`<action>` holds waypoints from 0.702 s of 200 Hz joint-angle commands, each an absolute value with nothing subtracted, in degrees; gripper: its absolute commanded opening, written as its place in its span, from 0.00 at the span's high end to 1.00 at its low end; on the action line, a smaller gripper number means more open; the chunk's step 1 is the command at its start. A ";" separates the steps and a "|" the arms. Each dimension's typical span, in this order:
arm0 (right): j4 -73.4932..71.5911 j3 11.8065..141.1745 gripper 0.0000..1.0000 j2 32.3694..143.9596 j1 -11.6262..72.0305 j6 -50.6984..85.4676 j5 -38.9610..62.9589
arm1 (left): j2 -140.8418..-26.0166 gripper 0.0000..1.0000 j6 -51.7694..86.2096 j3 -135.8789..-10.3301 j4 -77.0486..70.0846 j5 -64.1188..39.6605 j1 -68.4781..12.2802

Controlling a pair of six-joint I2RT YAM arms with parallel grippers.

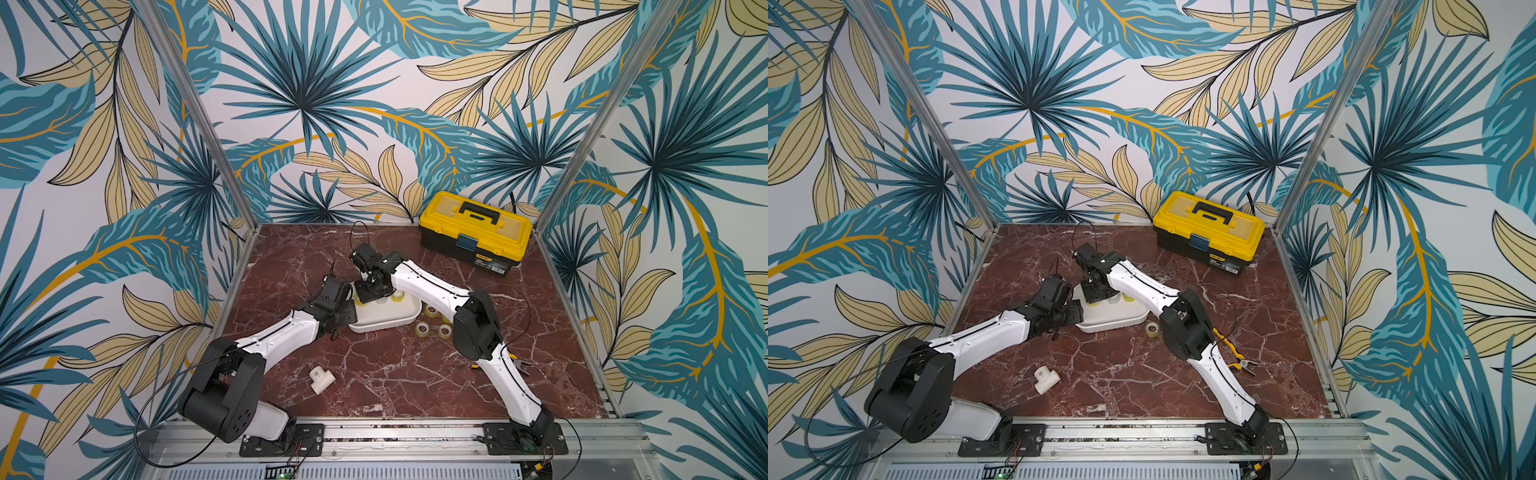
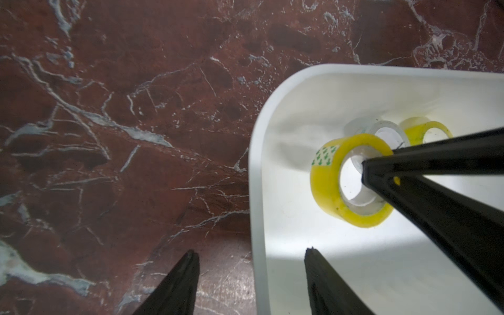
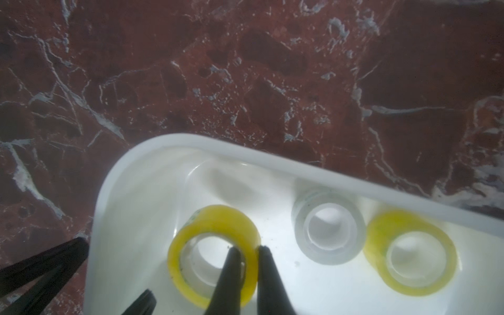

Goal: Put the transparent tape into the storage box
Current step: Place the tape in the storage box.

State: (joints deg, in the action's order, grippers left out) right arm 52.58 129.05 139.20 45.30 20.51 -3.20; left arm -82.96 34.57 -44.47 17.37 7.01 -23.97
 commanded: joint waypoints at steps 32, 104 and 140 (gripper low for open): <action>53.67 130.57 1.00 144.39 45.09 19.67 -7.56 | -83.35 0.33 34.89 -43.51 16.90 7.03 -24.17; 53.61 130.34 0.87 143.46 45.09 19.03 -10.59 | -83.33 0.33 35.38 -43.31 16.70 7.29 -24.19; 53.44 130.58 0.71 141.89 45.09 18.39 -9.23 | -83.69 0.32 34.74 -43.87 16.92 8.04 -24.26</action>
